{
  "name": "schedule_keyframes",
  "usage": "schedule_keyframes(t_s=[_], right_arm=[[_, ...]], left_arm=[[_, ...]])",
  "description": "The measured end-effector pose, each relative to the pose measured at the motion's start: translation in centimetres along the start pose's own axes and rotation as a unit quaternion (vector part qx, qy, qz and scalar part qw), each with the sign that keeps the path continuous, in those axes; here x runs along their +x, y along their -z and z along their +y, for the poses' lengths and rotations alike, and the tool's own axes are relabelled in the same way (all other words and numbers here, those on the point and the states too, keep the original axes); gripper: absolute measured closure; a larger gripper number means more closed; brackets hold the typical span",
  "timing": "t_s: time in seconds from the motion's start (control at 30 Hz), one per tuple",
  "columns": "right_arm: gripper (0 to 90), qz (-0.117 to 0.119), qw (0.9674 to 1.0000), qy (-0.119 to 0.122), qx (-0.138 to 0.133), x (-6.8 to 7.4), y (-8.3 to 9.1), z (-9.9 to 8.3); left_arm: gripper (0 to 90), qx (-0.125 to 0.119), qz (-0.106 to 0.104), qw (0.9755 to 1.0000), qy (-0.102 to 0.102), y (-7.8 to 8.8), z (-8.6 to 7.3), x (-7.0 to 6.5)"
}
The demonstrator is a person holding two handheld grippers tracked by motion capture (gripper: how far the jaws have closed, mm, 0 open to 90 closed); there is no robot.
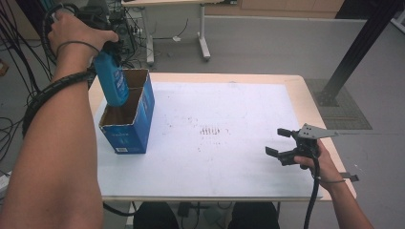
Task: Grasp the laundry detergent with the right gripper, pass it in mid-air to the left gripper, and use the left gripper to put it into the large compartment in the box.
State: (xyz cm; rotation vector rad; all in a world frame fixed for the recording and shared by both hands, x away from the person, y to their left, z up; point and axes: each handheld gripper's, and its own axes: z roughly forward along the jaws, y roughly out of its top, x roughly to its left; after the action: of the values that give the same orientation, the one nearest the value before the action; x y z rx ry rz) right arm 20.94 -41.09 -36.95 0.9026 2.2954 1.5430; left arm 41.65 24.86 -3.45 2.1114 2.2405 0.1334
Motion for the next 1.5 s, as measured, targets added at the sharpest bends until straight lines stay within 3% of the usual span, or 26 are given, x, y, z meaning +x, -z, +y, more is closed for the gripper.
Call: schedule_keyframes(t_s=[0.23,1.1,1.5], right_arm=[[5.4,0.000,1.0000,-0.001,0.000,0.0,-0.1,0.0],[5.4,0.003,1.0000,0.000,0.005,0.3,-0.4,0.1],[5.5,0.001,0.9999,-0.004,0.010,0.3,-0.4,0.0]], left_arm=[[37.7,0.011,-0.010,0.9999,-0.002,-1.8,0.1,0.2],[37.6,0.058,-0.015,0.9982,-0.007,-8.9,-0.1,0.2],[37.6,0.064,-0.012,0.9978,-0.013,-11.4,-0.4,-0.3]])
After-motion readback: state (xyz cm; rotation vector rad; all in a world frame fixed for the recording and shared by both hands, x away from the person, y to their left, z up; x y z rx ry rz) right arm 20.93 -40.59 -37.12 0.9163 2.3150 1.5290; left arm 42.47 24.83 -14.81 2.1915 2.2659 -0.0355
